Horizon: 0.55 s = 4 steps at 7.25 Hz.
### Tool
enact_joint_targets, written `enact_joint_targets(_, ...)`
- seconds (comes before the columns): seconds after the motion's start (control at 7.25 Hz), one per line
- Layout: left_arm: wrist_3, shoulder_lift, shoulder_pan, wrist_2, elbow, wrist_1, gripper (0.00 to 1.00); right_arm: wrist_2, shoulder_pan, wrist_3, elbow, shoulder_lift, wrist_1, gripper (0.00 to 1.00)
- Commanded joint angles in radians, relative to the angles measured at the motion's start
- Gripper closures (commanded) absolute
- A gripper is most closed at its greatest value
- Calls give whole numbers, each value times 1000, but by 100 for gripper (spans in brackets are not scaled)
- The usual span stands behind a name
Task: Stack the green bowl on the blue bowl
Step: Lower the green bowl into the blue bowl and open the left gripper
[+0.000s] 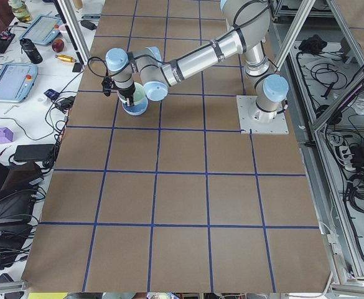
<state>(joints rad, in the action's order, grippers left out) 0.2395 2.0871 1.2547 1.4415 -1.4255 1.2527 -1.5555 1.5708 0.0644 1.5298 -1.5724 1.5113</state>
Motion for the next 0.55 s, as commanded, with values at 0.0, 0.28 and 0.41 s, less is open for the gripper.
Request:
enact_joint_targets(0.0, 9, 31, 5, 8, -3, -18, 100, 0, 0, 0, 0, 0, 1, 0)
enact_joint_targets(0.28, -5, 45, 5, 31, -3, -30, 60, 0, 0, 0, 0, 0, 0, 0)
enact_joint_targets(0.41, -9, 47, 5, 24, -4, -56, 19, 0, 0, 0, 0, 0, 0, 0)
